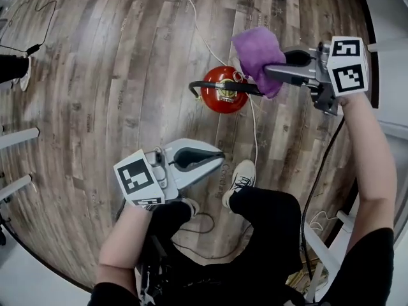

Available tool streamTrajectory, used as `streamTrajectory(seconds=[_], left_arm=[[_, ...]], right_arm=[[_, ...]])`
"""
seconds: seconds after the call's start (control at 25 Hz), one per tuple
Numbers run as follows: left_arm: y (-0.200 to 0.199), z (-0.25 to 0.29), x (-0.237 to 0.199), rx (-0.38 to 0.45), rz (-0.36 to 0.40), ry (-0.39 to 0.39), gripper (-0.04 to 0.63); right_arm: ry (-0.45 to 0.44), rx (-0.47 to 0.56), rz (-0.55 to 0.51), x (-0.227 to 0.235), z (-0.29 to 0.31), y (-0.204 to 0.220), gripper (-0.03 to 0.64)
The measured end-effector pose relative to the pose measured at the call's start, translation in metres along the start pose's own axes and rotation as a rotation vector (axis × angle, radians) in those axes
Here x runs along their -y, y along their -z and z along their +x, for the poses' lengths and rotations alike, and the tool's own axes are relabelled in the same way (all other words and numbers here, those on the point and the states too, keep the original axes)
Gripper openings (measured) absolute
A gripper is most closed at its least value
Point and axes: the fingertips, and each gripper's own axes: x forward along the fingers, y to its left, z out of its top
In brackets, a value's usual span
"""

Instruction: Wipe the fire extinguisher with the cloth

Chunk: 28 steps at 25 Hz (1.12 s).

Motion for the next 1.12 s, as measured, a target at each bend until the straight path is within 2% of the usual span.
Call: streamTrajectory(seconds=[0.2,0.36,0.56,0.68,0.88,1.12], left_arm=[[0.037,-0.006,-0.023,0.038,0.049,0.026,-0.002],[0.061,-0.012,-0.041,0.046,0.048,0.032,-0.002],[0.058,-0.012,-0.051,0.062,0.053,0.084,-0.002],[0.059,-0.014,-0.058,0.077,0.056,0.089,-0.001],[0.072,-0.016,-0.066,0.028,0.066,0.069,0.000],[0.077,-0.019,-0.072,0.020,0.054,0.056,-0.001]], right_arm=[[-0.084,-0.040,-0.080,0.023,0.030,0.015,0.067],[-0.147,-0.100,-0.106,0.040,0.048,0.029,0.067],[-0.229,-0.130,-0.105,0.053,0.065,0.049,0.067],[-0.283,-0.104,-0.076,0.061,0.071,0.057,0.067],[-0.399,-0.013,0.035,0.074,0.068,0.066,0.067],[-0.433,0.103,0.181,0.110,0.076,0.089,0.067]])
